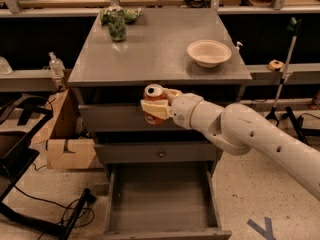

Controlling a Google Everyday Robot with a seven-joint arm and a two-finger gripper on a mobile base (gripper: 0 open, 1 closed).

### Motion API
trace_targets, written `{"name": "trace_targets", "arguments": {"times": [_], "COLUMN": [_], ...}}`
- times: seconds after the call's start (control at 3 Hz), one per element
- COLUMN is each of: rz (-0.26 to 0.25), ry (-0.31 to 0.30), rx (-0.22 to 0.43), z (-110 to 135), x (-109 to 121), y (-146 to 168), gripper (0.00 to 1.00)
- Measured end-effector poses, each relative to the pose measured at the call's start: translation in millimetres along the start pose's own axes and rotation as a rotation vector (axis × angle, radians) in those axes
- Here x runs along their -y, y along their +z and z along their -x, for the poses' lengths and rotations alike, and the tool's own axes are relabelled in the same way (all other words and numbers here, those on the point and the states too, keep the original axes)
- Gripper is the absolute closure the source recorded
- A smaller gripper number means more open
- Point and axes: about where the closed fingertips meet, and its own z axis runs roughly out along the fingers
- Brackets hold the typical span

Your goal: Place coke can into bottom drawer

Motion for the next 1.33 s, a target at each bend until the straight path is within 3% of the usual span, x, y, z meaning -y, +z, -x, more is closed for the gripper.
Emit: {"name": "trace_targets", "arguments": {"times": [0.33, 0.67, 1.33], "rz": [0.004, 0.029, 0.159], "ry": [0.001, 0.038, 0.129], "rx": [0.001, 0.013, -0.018], "z": [-0.4, -32.9, -197.2], "x": [-0.9, -9.1, -73.7], "y": [1.3, 5.0, -10.9], "gripper": [1.0, 1.0, 1.0]}}
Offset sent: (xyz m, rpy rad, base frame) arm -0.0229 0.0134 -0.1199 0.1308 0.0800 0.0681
